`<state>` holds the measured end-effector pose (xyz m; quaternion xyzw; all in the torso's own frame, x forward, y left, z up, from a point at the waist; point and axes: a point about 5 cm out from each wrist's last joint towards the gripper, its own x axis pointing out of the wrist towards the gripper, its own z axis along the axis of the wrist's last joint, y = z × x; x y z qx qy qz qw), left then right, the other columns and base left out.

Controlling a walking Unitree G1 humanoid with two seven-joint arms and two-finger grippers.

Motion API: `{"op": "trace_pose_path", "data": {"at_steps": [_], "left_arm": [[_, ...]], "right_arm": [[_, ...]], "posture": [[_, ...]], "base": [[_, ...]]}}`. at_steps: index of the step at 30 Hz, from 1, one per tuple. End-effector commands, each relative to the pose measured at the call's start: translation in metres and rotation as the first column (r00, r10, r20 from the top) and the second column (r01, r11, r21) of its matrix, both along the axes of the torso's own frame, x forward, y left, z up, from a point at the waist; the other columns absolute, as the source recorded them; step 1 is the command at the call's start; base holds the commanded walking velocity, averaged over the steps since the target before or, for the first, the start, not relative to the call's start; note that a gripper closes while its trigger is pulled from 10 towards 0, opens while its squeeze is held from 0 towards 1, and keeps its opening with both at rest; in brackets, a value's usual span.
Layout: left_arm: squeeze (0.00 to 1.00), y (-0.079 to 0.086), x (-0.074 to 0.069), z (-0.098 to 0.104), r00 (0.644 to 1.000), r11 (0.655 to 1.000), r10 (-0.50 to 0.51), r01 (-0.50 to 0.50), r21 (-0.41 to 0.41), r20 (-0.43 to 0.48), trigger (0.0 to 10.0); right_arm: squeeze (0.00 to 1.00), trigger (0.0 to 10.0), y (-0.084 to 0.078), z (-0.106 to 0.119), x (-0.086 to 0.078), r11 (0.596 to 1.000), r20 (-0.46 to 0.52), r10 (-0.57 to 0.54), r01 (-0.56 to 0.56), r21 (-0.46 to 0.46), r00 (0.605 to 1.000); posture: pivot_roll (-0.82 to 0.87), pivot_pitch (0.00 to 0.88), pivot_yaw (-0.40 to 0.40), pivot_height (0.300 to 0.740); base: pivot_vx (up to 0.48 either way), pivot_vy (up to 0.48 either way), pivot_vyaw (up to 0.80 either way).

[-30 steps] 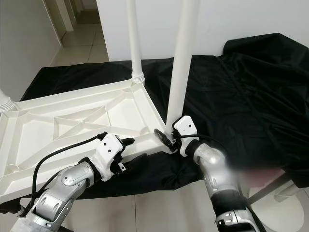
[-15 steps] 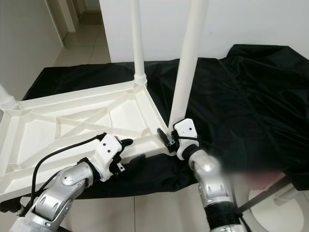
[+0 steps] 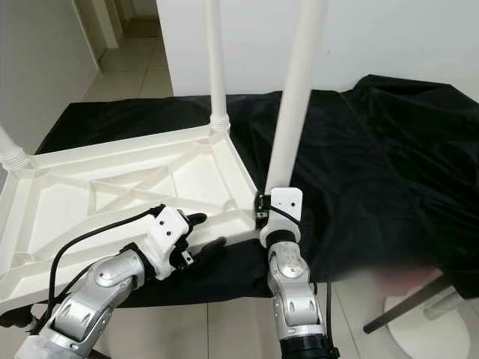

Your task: Building children table

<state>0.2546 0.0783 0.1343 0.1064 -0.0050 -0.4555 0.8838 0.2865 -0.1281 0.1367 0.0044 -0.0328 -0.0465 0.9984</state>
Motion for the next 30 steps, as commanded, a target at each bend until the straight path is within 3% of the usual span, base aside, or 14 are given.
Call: {"op": "trace_pose_path", "data": {"at_steps": [1,6,7,14,15,16,17,18,21,26,30], "left_arm": [[0.0,0.0,-0.001,-0.001,1.0,1.0,-0.029,0.029,0.01,0.003,10.0],[0.0,-0.001,0.0,0.0,0.999,0.999,-0.032,0.032,0.011,0.006,10.0],[0.0,-0.001,0.0,0.0,1.0,1.0,-0.03,0.03,0.009,0.006,10.0],[0.0,-0.002,0.0,0.0,1.0,1.0,-0.028,0.028,0.005,0.008,10.0],[0.0,-0.002,-0.001,0.0,1.0,1.0,-0.028,0.028,0.003,0.006,10.0],[0.0,-0.003,-0.001,0.0,1.0,1.0,-0.029,0.029,-0.001,0.004,10.0],[0.0,-0.003,-0.001,0.0,1.0,1.0,-0.029,0.029,-0.001,0.004,10.0],[0.0,-0.004,-0.001,0.0,1.0,1.0,-0.026,0.026,-0.007,0.0,10.0],[0.0,-0.007,0.0,0.0,1.0,1.0,-0.016,0.016,-0.022,0.0,10.0],[0.0,-0.011,-0.001,0.0,1.0,0.999,-0.005,0.006,-0.037,0.008,10.0],[0.0,-0.015,-0.002,-0.003,1.0,0.999,0.009,-0.009,-0.041,-0.005,10.0]], "right_arm": [[0.0,10.0,0.001,-0.007,-0.005,0.998,-0.045,-0.048,0.049,0.041,0.998],[0.0,10.0,0.001,-0.003,-0.006,0.999,-0.028,-0.039,0.04,0.034,0.999],[1.0,10.0,0.002,-0.002,-0.005,0.999,-0.014,-0.019,0.019,0.044,1.0],[1.0,10.0,0.0,0.005,-0.004,0.997,0.033,0.047,-0.049,0.062,0.998],[0.84,10.0,-0.001,0.007,-0.003,0.995,0.042,0.082,-0.084,0.053,0.996],[0.62,10.0,-0.002,0.008,-0.002,0.992,0.048,0.113,-0.115,0.046,0.992],[0.62,10.0,-0.002,0.008,-0.002,0.992,0.048,0.113,-0.115,0.046,0.992],[0.0,10.0,-0.003,0.01,0.0,0.985,0.06,0.168,-0.17,0.032,0.984],[0.0,10.0,-0.008,0.011,0.003,0.959,0.067,0.283,-0.283,-0.002,0.957],[0.0,10.0,-0.012,0.011,0.005,0.924,0.073,0.383,-0.382,-0.019,0.921],[0.0,10.0,-0.013,0.012,0.007,0.873,0.072,0.487,-0.481,-0.082,0.871]], "posture": [[-0.04,0.001,0.025,0.74],[-0.04,0.001,0.025,0.74],[-0.05,0.0,0.032,0.74],[-0.05,0.0,0.031,0.74],[-0.05,0.0,0.03,0.74],[-0.05,0.0,0.03,0.74],[-0.05,0.0,0.03,0.74],[-0.06,0.005,0.031,0.74],[-0.06,0.006,0.032,0.74],[-0.06,0.005,0.033,0.74],[-0.06,0.003,0.035,0.74]], "base": [[0.0,0.0,0.0],[0.0,0.0,0.0],[0.0,0.0,0.0],[0.0,0.0,0.0],[0.0,0.0,0.0],[0.0,0.0,0.0],[0.0,0.0,0.0],[0.0,0.0,0.0],[0.0,0.0,0.0],[0.0,0.0,0.0],[0.0,0.0,0.0]]}}
